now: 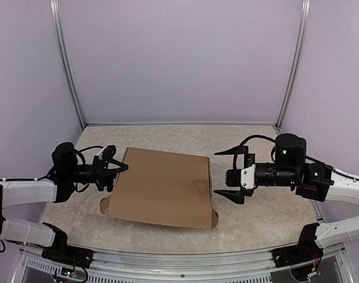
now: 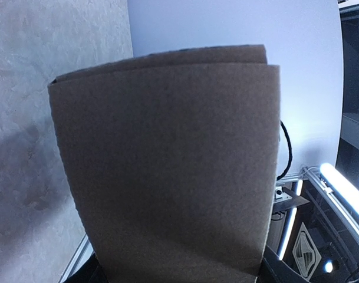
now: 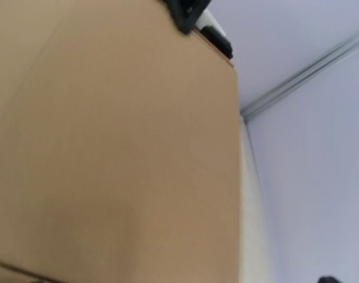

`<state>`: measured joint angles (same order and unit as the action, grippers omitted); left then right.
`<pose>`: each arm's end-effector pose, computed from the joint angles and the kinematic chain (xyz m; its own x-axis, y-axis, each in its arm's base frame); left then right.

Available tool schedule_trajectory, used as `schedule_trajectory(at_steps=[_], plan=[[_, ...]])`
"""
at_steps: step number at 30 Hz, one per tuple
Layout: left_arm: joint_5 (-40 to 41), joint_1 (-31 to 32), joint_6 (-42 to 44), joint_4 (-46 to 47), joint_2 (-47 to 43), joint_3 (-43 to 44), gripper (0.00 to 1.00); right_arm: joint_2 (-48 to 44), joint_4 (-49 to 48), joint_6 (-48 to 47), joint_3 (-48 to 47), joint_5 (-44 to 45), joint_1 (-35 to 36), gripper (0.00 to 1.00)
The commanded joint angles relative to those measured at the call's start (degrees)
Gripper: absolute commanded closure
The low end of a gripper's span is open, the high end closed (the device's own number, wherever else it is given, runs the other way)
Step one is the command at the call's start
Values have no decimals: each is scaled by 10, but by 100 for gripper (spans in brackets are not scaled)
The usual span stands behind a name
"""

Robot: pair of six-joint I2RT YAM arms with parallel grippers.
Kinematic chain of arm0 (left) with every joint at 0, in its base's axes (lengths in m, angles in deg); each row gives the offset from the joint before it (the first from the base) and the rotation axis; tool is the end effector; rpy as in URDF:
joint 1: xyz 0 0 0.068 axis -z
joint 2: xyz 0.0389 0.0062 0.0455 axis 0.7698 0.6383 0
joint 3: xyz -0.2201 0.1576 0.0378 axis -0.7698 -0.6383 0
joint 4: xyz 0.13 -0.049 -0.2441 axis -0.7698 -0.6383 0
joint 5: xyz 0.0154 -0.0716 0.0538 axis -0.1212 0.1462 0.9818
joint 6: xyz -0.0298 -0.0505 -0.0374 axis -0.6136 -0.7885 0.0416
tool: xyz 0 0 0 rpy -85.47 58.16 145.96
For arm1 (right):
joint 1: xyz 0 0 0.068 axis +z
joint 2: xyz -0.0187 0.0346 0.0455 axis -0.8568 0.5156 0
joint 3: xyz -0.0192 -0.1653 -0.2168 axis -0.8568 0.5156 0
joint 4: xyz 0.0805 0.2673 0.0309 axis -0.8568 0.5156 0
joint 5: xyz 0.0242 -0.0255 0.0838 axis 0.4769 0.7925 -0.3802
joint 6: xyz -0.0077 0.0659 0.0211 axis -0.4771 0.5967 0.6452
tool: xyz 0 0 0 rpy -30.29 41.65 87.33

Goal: Fold the paper box

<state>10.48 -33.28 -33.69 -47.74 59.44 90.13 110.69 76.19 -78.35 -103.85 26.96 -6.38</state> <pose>0.2176 -0.1211 0.1996 -0.9849 -0.0971 -0.1433 0.1384 0.0561 -0.9888 0.1471 0.2224 0.2965 0.5880 -0.3847 -0.7115 -0.7517 0.0649 -0.6563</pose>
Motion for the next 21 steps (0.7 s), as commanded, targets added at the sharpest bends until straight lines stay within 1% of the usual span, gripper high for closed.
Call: schedule_trajectory(at_steps=[1,3,5,6,9,11,13,21], plan=[[-16,3,13,-19,-18,-1,100,-40,-80,-168,58,187,77,1],[-18,6,8,-19,-29,0,100,-54,-116,-207,84,255,114,0],[-19,9,2,-18,-42,2,100,-63,-182,-269,121,327,150,0],[-20,10,0,-17,-46,3,100,-63,-218,-291,138,353,165,0],[-23,22,-11,-5,-61,10,100,-68,-262,-315,164,395,202,0],[-23,33,-26,15,-67,15,100,-77,-268,-325,174,417,223,0],[-23,43,-28,17,-72,21,100,-85,-280,-345,184,441,245,0],[-21,65,-51,35,-91,31,100,-104,-258,-383,184,494,324,0]])
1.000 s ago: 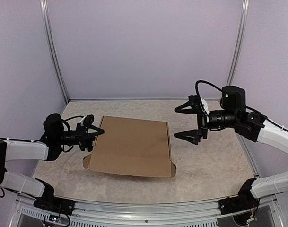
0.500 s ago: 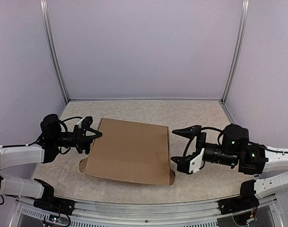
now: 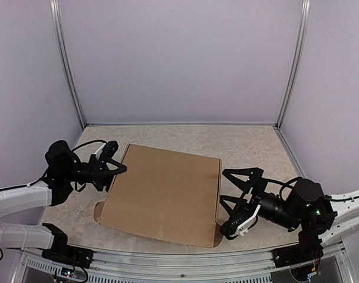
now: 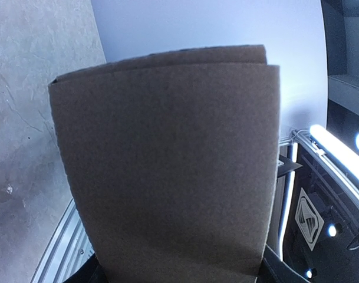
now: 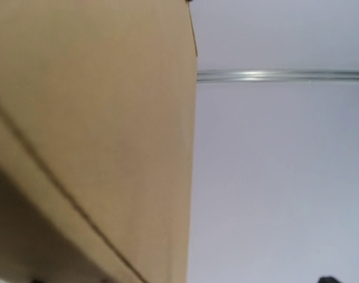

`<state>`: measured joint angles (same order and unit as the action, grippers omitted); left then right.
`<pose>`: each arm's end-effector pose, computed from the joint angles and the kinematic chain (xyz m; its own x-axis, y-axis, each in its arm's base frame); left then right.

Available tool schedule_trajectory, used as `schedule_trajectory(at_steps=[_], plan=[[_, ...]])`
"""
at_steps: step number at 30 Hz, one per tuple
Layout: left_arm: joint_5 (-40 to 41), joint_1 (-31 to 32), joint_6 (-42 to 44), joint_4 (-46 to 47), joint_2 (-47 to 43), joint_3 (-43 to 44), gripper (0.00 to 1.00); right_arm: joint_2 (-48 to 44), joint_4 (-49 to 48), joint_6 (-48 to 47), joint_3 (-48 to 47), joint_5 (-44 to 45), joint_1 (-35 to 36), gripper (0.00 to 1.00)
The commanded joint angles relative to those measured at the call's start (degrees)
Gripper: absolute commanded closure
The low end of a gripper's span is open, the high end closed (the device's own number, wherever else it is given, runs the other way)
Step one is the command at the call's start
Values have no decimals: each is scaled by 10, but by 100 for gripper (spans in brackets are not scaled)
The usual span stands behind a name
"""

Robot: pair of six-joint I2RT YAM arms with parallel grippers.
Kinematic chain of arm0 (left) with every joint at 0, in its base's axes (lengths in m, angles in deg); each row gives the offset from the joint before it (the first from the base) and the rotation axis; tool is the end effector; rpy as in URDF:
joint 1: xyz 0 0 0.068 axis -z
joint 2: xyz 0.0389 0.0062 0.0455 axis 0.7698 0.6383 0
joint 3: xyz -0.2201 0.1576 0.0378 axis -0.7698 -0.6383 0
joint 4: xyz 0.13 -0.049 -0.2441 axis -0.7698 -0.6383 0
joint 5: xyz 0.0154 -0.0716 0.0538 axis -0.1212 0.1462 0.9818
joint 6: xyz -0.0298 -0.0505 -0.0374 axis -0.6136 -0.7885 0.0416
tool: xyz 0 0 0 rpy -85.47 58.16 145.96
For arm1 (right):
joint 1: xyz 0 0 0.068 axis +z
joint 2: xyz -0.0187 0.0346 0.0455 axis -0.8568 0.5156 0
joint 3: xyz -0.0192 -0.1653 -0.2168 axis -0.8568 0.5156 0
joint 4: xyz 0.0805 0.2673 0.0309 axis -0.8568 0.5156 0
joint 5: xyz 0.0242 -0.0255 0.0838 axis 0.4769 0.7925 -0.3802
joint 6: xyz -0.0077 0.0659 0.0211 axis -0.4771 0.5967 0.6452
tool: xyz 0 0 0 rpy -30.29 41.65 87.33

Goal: Fold the paper box

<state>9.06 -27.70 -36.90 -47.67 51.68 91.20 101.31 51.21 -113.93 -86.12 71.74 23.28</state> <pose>0.1926 -0.1372 0.2355 -0.9733 0.0116 -0.2292 0.2289 -0.0213 -0.9732 0.0557 0.2257 0.2663 0.8263 -0.5490 -0.1256 -0.0936 0.0860 -0.9919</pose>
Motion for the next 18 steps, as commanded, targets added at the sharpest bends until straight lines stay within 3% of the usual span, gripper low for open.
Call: schedule_trajectory(at_steps=[1,18], plan=[[-7,13,-23,38,-16,22,100,-13,-6,-28,8,50,32,0],[-3,63,-13,18,-46,41,100,-21,15,-2,17,108,85,0]])
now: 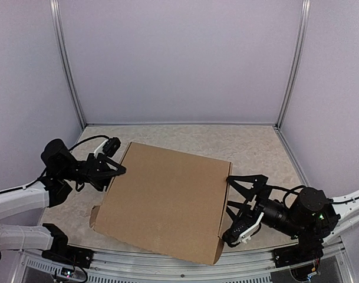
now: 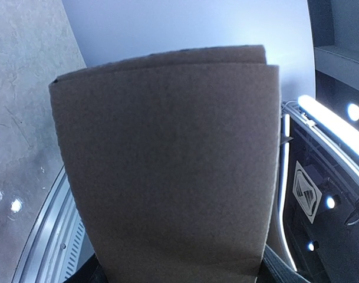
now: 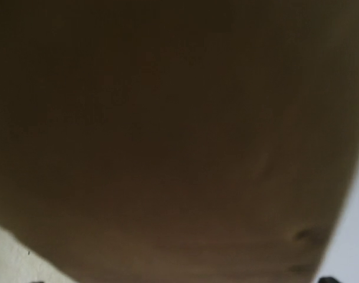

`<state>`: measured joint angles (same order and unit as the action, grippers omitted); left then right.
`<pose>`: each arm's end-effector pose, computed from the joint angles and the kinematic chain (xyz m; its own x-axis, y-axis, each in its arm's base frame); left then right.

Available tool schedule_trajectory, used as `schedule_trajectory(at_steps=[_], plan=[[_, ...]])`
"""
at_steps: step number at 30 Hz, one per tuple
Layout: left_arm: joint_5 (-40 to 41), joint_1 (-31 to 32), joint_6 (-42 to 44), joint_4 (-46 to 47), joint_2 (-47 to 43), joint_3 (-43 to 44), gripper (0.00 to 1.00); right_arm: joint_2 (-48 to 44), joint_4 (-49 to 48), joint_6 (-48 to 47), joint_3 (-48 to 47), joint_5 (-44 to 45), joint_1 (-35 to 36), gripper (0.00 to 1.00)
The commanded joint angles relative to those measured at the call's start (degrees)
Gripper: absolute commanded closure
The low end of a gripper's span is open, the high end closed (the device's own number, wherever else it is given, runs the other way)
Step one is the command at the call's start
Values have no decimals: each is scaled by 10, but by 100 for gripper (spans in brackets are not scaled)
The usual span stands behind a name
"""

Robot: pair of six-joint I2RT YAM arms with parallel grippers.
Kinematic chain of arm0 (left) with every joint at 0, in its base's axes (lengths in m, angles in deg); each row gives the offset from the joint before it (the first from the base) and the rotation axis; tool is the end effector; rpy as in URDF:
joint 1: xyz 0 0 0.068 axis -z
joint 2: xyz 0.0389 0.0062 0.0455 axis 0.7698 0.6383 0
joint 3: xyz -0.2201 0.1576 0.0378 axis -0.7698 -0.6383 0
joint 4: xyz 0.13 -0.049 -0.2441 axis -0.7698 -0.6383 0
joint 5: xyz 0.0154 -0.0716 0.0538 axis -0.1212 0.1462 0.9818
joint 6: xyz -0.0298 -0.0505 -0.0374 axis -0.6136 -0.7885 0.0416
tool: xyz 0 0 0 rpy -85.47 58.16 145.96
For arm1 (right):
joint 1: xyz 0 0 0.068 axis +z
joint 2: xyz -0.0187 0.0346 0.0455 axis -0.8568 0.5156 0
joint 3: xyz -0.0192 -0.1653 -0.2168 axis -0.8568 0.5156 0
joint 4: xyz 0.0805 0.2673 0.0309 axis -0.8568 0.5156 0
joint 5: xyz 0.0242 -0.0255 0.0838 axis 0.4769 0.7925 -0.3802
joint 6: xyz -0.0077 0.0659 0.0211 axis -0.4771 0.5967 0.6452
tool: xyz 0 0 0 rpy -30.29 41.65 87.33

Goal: Fold the paper box

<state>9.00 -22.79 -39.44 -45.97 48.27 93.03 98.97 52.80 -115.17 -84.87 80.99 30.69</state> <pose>0.1753 -0.1507 0.2617 -0.9519 0.0842 -0.2947 0.2872 -0.0910 -0.9535 0.0339 0.2194 0.2626 0.8097 -0.5779 -0.1021 -0.0769 0.0681 -0.9947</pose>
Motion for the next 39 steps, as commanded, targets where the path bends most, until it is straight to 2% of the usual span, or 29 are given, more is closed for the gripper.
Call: schedule_trajectory(at_steps=[1,6,10,15,19,22,25,28,30,33,39], plan=[[-3,16,15,-4,-13,24,100,7,-6,11,4,15,11,0],[-2,19,34,-28,-13,25,100,28,-51,-3,2,6,16,4],[-1,20,41,-36,-11,23,100,40,-65,-3,-3,4,19,15],[1,20,46,-41,-10,22,100,47,-71,1,-9,5,22,33],[3,20,61,-61,-7,21,92,50,-93,1,-8,2,25,43],[3,20,71,-69,1,19,80,55,-109,2,-7,-1,28,51],[5,19,77,-72,8,18,63,57,-117,5,-8,0,28,60],[7,19,114,-104,6,23,42,50,-118,20,-7,3,28,67],[15,15,166,-162,-9,31,28,39,-106,38,-5,8,28,70],[28,2,229,-238,-35,46,2,20,-80,65,-4,13,28,75],[39,-63,261,-302,-73,52,1,10,-3,126,-17,22,28,83]])
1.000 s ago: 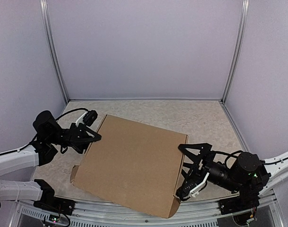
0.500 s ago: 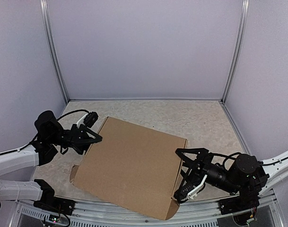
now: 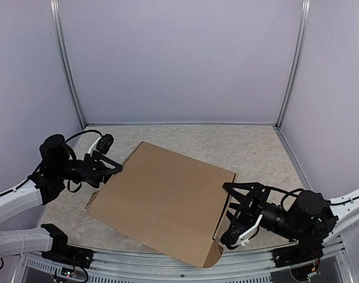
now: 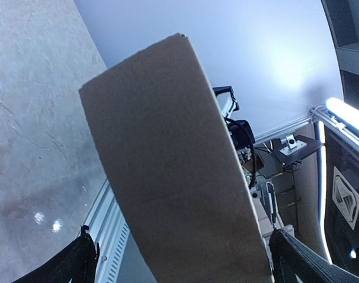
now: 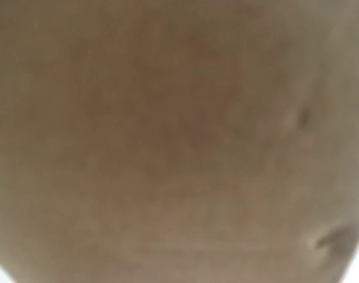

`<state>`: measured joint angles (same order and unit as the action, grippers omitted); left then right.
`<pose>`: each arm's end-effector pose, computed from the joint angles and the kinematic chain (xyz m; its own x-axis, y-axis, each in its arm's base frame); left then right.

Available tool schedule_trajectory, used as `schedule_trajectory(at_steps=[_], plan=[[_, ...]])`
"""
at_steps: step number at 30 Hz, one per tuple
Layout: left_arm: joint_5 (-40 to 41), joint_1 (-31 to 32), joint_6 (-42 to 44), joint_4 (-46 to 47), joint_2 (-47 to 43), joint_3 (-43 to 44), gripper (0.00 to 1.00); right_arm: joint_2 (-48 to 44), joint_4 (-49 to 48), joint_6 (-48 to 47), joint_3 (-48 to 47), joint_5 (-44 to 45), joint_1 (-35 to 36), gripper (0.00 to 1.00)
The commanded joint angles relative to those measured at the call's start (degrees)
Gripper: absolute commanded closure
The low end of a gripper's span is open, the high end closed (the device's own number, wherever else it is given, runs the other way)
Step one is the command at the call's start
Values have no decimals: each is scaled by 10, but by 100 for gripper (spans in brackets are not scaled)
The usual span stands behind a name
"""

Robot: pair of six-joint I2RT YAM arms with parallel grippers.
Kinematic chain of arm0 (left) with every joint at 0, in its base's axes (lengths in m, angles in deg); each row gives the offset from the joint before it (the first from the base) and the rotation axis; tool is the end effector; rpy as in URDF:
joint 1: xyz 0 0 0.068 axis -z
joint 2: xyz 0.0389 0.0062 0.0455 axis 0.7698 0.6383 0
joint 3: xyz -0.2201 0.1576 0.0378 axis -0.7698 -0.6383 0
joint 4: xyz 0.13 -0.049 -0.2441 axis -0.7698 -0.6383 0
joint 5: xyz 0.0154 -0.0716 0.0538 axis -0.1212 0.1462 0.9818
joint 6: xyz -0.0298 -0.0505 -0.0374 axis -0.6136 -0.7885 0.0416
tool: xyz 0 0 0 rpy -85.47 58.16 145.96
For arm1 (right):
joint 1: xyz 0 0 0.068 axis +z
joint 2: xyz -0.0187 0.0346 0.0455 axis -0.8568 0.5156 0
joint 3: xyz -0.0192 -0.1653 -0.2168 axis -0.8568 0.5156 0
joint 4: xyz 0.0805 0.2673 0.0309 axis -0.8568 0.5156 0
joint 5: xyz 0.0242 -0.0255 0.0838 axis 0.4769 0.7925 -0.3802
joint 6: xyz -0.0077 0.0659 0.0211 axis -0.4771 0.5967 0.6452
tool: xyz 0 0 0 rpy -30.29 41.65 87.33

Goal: Fold the paper box

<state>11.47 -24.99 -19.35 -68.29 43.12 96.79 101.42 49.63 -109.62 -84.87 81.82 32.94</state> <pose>0.1766 -0.1407 0.2664 -0.9069 0.0308 -0.4201 0.4207 0.0146 -0.9071 0.0258 0.2263 0.2606 0.8122 -0.5461 -0.2052 -0.1584 0.1321 -0.9785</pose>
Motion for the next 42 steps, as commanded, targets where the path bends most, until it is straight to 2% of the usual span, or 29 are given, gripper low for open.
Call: schedule_trajectory(at_steps=[1,6,11,17,21,24,30,37,42], plan=[[17,-59,76,-101,-27,18,1,-16,44,92,-21,15,5,84],[48,-134,174,-234,-70,53,1,-17,144,196,-48,8,0,86],[98,-151,233,-290,-106,83,1,-6,213,319,-71,-46,-43,87],[196,-151,324,-387,-146,131,1,13,255,440,-95,-171,-130,89],[259,-151,344,-398,-172,141,1,20,244,519,-85,-294,-212,91],[297,-151,345,-392,-191,133,1,28,192,573,-63,-396,-277,92],[291,-151,328,-358,-207,108,1,74,74,669,-19,-565,-390,93],[314,-144,328,-348,-179,97,1,176,-43,708,13,-653,-436,95],[371,-100,349,-350,-146,105,1,274,-131,725,20,-704,-455,95]])
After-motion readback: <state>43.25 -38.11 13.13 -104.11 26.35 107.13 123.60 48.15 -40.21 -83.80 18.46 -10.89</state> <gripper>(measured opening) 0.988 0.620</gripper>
